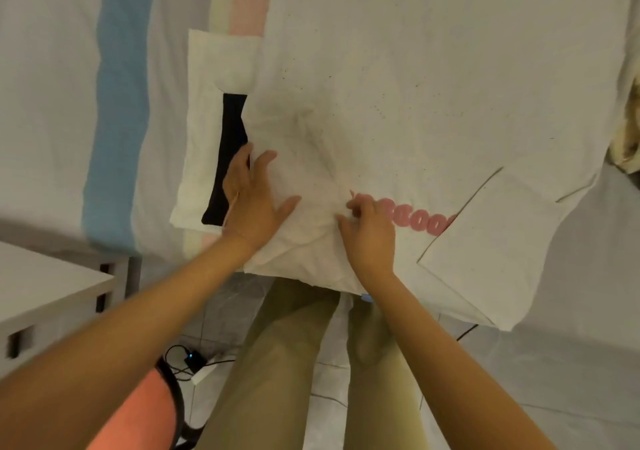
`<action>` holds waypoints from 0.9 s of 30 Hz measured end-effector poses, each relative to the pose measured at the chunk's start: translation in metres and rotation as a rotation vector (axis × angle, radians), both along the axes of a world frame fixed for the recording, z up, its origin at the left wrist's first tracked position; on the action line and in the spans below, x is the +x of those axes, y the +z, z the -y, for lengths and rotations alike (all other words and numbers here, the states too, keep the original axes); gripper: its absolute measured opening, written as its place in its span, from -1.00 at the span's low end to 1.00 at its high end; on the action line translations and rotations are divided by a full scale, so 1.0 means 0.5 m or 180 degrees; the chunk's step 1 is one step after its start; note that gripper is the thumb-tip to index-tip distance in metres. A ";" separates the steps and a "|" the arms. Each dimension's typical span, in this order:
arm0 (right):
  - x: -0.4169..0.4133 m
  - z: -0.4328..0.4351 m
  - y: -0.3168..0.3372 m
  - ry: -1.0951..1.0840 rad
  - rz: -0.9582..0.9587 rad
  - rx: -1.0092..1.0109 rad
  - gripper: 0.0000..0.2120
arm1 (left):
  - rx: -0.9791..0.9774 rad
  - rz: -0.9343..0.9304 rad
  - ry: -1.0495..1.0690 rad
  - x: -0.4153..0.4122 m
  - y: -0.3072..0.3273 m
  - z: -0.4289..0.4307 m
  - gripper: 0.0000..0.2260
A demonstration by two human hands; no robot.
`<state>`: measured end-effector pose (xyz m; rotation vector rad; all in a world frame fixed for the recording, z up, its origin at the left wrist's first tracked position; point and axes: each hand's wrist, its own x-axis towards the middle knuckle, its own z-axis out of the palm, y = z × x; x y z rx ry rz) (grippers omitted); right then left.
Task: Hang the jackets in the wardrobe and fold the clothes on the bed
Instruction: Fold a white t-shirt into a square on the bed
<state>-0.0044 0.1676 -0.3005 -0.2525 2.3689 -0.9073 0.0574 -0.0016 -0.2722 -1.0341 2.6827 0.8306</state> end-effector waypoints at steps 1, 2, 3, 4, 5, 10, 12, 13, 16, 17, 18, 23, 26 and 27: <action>0.002 0.001 0.006 -0.0059 0.0268 0.0046 -0.74 | 0.0170 0.0004 0.0506 0.026 0.001 -0.026 -0.29; 0.002 0.003 0.012 -0.0099 0.0428 0.0071 -0.72 | 0.0327 0.0033 0.0906 0.051 0.001 -0.045 -0.27; -0.001 0.002 0.016 -0.0166 0.0508 0.0080 -0.70 | 0.0457 0.0039 0.1170 0.072 0.000 -0.058 -0.28; -0.006 0.001 0.017 -0.0268 0.0580 0.0098 -0.69 | 0.0562 -0.0031 0.1366 0.089 -0.002 -0.064 -0.31; -0.011 0.000 0.017 -0.0355 0.0655 0.0131 -0.70 | 0.0668 -0.0159 0.1568 0.102 -0.002 -0.064 -0.35; -0.006 0.005 -0.005 -0.0347 0.0610 0.0287 -0.79 | 0.1304 -0.0122 0.2143 0.126 0.003 -0.053 -0.52; 0.011 0.005 -0.005 -0.0665 0.0514 0.0133 -0.83 | 0.1352 -0.0051 0.2083 0.130 0.006 -0.060 -0.51; 0.019 0.006 -0.002 -0.0831 0.0471 0.0023 -0.85 | 0.1339 -0.0042 0.2062 0.130 0.009 -0.063 -0.51; 0.036 0.006 0.004 -0.1238 0.0594 -0.0278 -0.91 | 0.1191 -0.0006 0.2052 0.134 0.017 -0.064 -0.53; 0.035 0.004 0.003 -0.1370 0.0630 -0.0378 -0.91 | 0.1129 0.0005 0.2043 0.135 0.020 -0.063 -0.54; 0.033 -0.001 0.001 -0.1475 0.0600 -0.0454 -0.89 | 0.1083 -0.0017 0.2017 0.137 0.022 -0.063 -0.55; 0.024 -0.020 -0.007 -0.1250 0.0386 -0.0385 -0.90 | 0.0749 -0.0088 0.1037 0.166 0.032 -0.062 -0.61; 0.029 -0.028 -0.008 -0.0970 0.0252 -0.0217 -0.90 | 0.0555 0.0079 0.0345 0.188 0.023 -0.062 -0.57; 0.033 -0.033 -0.005 -0.0904 0.0169 -0.0179 -0.93 | 0.0518 0.0056 0.0224 0.192 0.020 -0.059 -0.58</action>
